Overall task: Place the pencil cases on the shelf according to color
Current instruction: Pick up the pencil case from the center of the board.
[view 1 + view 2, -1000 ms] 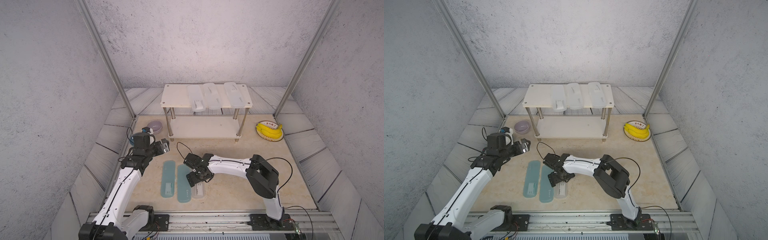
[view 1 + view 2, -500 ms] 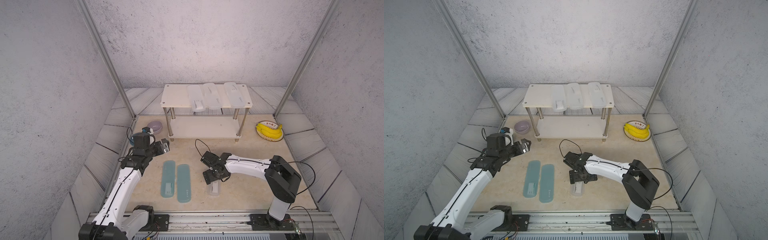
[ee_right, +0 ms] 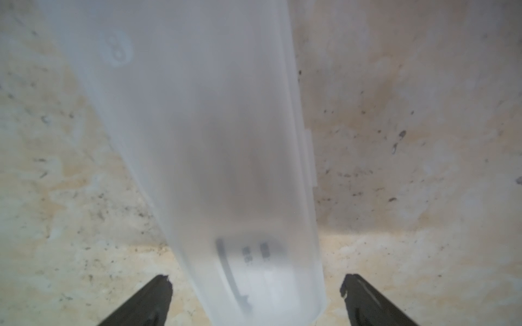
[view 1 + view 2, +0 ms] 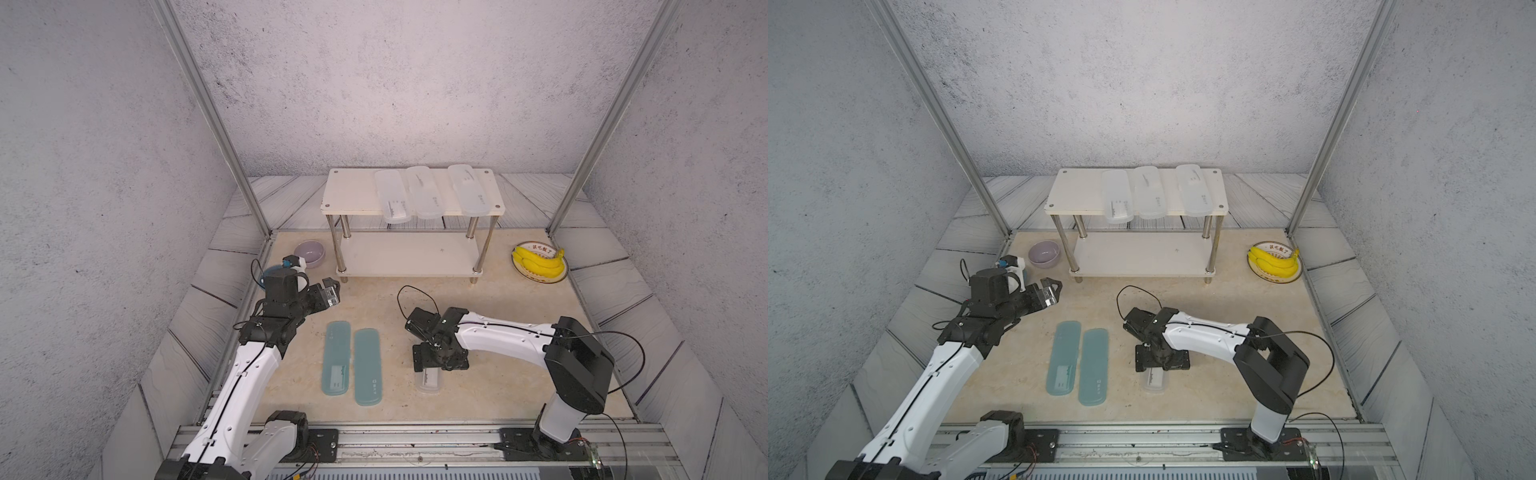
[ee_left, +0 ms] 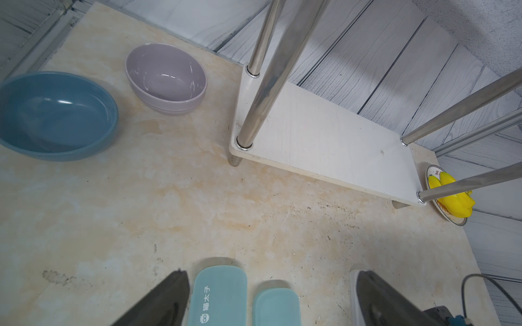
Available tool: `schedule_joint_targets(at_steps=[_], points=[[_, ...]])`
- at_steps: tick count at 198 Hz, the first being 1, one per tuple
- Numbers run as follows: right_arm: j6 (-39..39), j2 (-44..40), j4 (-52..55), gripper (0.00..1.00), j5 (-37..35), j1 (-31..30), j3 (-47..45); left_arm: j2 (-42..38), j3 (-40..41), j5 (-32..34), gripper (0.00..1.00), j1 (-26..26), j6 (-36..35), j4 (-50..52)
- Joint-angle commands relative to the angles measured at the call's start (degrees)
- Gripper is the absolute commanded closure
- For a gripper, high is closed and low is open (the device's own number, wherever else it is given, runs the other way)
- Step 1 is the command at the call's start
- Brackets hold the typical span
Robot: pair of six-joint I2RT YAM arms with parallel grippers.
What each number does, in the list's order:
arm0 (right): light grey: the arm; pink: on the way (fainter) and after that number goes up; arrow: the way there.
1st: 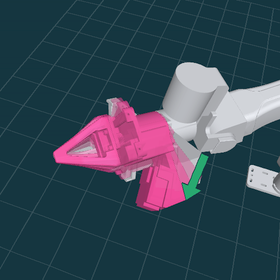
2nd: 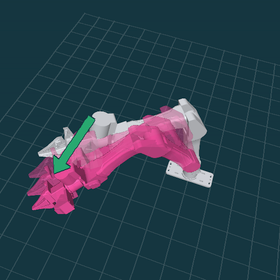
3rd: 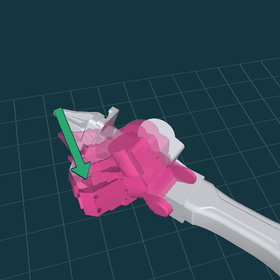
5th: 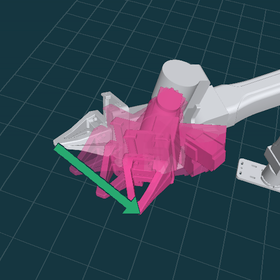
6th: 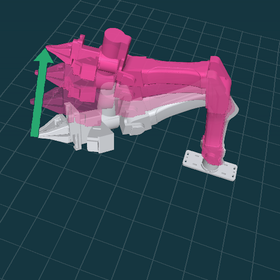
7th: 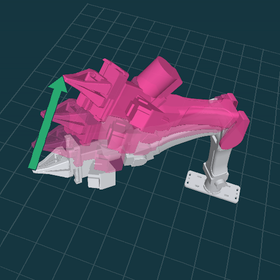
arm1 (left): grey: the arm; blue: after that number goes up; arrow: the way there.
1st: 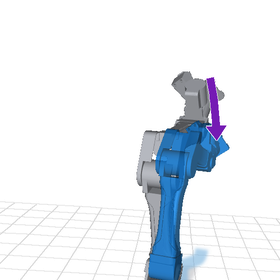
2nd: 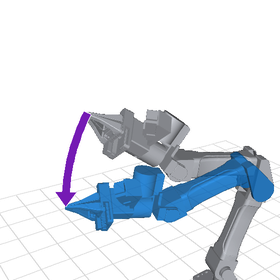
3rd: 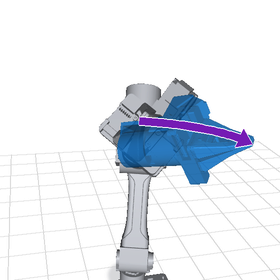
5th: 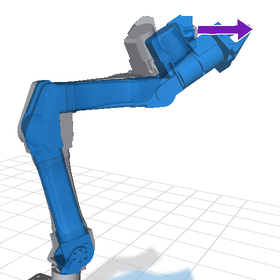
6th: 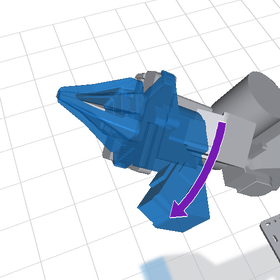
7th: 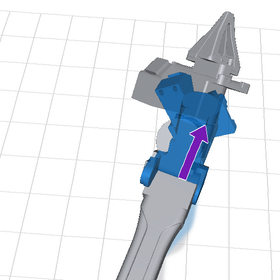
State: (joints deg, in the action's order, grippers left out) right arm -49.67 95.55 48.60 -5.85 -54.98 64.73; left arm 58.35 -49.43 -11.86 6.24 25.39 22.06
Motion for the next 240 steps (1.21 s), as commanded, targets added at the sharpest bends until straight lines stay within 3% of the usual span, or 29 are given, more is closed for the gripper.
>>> schedule_joint_targets(at_steps=[1,77,150,206,240], points=[[-7.7,0.6,-0.3,0.00,4.0,-0.8,-0.4,-1.4,0.9,-1.4,0.01,-0.2,0.8,-1.3],[-6.7,9.3,-0.5,0.00,7.6,-1.0,4.2,-4.2,1.5,-2.1,0.01,-0.2,1.1,-1.5],[-4.2,14.6,6.3,0.00,2.5,-0.9,6.8,-3.0,1.9,-3.2,0.01,-0.2,1.8,-2.6],[1.7,6.1,4.5,0.00,-0.9,4.1,0.5,-2.9,2.1,-2.8,0.01,-0.2,1.8,-2.4],[3.9,-0.7,-0.4,0.00,1.7,4.4,-5.4,-2.9,2.4,-2.8,0.01,-0.2,1.9,-2.6]])
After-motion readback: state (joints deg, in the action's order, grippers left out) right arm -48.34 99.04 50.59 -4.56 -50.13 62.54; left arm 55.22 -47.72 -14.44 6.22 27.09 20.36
